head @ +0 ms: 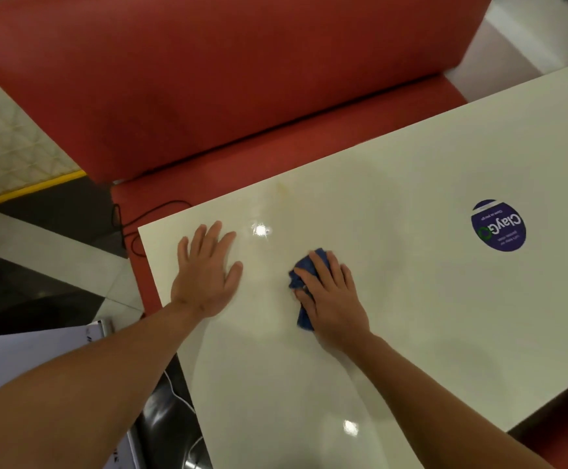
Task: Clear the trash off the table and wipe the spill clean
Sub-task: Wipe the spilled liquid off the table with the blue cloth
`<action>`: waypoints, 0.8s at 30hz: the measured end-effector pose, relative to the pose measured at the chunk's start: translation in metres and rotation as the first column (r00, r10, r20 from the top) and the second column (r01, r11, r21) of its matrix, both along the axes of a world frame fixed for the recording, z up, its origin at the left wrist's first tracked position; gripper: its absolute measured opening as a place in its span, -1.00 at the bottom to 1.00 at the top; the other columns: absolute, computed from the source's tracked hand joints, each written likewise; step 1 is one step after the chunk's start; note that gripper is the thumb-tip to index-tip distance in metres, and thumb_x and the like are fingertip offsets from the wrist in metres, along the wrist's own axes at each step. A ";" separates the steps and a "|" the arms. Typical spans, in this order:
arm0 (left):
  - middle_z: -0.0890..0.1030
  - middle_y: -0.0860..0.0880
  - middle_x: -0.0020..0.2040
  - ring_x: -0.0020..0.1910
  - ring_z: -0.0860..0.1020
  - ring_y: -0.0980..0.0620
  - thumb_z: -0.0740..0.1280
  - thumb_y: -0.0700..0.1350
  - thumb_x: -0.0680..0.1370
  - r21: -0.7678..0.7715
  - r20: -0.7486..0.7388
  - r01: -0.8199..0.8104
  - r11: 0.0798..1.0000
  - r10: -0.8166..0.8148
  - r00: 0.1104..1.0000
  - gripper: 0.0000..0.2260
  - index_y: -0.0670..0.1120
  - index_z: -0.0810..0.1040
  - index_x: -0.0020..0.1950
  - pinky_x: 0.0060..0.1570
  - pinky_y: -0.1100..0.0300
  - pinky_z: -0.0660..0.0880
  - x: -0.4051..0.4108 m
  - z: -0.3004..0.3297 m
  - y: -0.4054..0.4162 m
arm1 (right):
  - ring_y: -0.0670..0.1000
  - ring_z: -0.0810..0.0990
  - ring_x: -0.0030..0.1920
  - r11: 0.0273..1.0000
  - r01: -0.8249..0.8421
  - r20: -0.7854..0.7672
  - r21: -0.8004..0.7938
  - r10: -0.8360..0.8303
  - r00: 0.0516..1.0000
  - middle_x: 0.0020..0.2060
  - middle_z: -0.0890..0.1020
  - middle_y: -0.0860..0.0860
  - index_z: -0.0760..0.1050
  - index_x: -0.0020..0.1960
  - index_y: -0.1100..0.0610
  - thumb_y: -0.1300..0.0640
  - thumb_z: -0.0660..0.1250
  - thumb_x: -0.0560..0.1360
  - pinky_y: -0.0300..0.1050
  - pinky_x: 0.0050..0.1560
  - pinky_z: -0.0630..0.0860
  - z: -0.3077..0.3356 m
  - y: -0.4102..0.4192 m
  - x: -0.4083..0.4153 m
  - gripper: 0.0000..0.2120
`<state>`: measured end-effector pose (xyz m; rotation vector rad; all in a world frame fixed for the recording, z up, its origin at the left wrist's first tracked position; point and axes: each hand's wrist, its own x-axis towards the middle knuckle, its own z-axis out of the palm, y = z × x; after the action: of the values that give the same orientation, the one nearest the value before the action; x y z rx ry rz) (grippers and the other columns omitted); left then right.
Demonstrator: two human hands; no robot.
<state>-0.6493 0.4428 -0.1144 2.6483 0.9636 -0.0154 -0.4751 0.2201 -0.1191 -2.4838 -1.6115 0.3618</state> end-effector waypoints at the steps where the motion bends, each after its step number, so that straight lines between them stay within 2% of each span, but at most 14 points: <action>1: 0.05 -0.05 0.66 0.65 -0.06 -0.10 0.07 0.18 0.62 0.005 0.004 0.000 1.000 0.000 1.000 -0.42 0.02 0.17 0.62 0.58 -0.23 -0.09 -0.001 0.000 0.000 | 0.20 0.03 0.63 1.000 0.027 -0.004 0.011 -0.027 1.000 0.61 0.20 0.07 0.31 0.54 -0.03 -0.06 0.05 0.71 0.17 0.58 0.04 -0.002 0.016 0.007 -0.58; 3: 0.08 -0.05 0.66 0.64 -0.04 -0.10 0.08 0.17 0.61 0.009 0.022 -0.003 1.000 0.003 1.000 -0.43 0.03 0.19 0.61 0.58 -0.23 -0.07 -0.002 -0.001 0.001 | 0.20 0.03 0.63 0.995 0.090 -0.009 0.037 -0.090 0.996 0.61 0.20 0.08 0.32 0.53 -0.03 -0.04 0.03 0.71 0.19 0.57 0.06 -0.003 0.052 0.021 -0.59; 8: 0.11 -0.03 0.65 0.64 0.00 -0.09 0.12 0.17 0.62 0.027 0.033 -0.009 1.000 0.008 0.999 -0.44 0.04 0.21 0.60 0.58 -0.22 -0.04 -0.002 -0.007 0.003 | 0.26 -0.01 0.62 0.997 0.070 0.018 0.008 -0.071 0.997 0.62 0.14 0.12 0.27 0.56 0.00 -0.02 0.03 0.71 0.21 0.57 0.00 0.006 0.121 0.032 -0.57; 12: 0.14 -0.04 0.64 0.63 0.03 -0.10 0.13 0.17 0.61 0.030 0.055 -0.011 0.999 0.009 0.998 -0.43 0.04 0.23 0.60 0.57 -0.22 -0.01 -0.004 -0.007 0.003 | 0.27 -0.02 0.63 1.000 0.028 0.010 -0.011 -0.028 1.000 0.63 0.13 0.14 0.26 0.57 0.01 -0.04 0.00 0.69 0.25 0.57 0.05 0.002 0.094 0.002 -0.53; 14: 0.16 -0.05 0.64 0.63 0.05 -0.11 0.13 0.17 0.60 0.032 0.066 -0.013 0.999 0.011 0.998 -0.44 0.03 0.25 0.59 0.56 -0.23 0.01 -0.003 -0.008 0.003 | 0.31 0.05 0.61 0.999 -0.039 0.036 0.002 0.039 0.999 0.60 0.20 0.17 0.28 0.54 0.03 -0.06 0.06 0.63 0.29 0.55 0.12 0.001 0.061 -0.029 -0.50; 17: 0.15 -0.05 0.64 0.63 0.05 -0.11 0.13 0.16 0.60 0.034 0.065 -0.025 0.999 0.023 0.998 -0.44 0.03 0.25 0.59 0.56 -0.22 0.00 -0.002 -0.008 0.003 | 0.31 0.17 0.58 0.998 -0.023 0.026 0.066 0.021 0.999 0.56 0.29 0.17 0.33 0.48 0.02 -0.07 0.08 0.59 0.29 0.52 0.23 0.004 0.051 -0.040 -0.52; 20: 0.15 -0.05 0.64 0.63 0.04 -0.10 0.13 0.16 0.60 0.037 0.066 -0.022 0.999 0.019 0.998 -0.44 0.02 0.25 0.59 0.57 -0.22 0.00 -0.003 -0.008 0.003 | 0.30 0.10 0.60 0.992 -0.121 0.067 0.044 0.118 0.991 0.58 0.25 0.16 0.32 0.48 0.03 -0.02 0.21 0.61 0.31 0.52 0.20 0.004 0.068 -0.024 -0.54; 22: 0.15 -0.04 0.64 0.63 0.05 -0.10 0.12 0.17 0.60 0.034 0.064 -0.023 0.999 0.020 0.998 -0.44 0.02 0.26 0.59 0.57 -0.22 0.00 -0.002 -0.008 0.002 | 0.26 0.01 0.63 0.995 -0.093 0.005 0.032 0.093 0.996 0.61 0.19 0.11 0.30 0.52 0.01 0.00 0.15 0.67 0.27 0.55 0.11 0.003 0.092 -0.003 -0.57; 24: 0.16 -0.03 0.64 0.63 0.05 -0.09 0.12 0.17 0.60 0.035 0.066 -0.027 0.999 0.025 0.998 -0.44 0.03 0.27 0.59 0.57 -0.21 0.01 -0.002 -0.008 0.003 | 0.26 -0.03 0.63 0.999 -0.051 0.022 -0.006 0.051 0.998 0.62 0.16 0.10 0.31 0.52 -0.01 -0.01 0.14 0.67 0.26 0.56 0.07 0.000 0.121 0.016 -0.57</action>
<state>-0.6516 0.4454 -0.1224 2.6512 0.9854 0.0952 -0.4594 0.3411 -0.1190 -2.4626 -1.6877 0.3469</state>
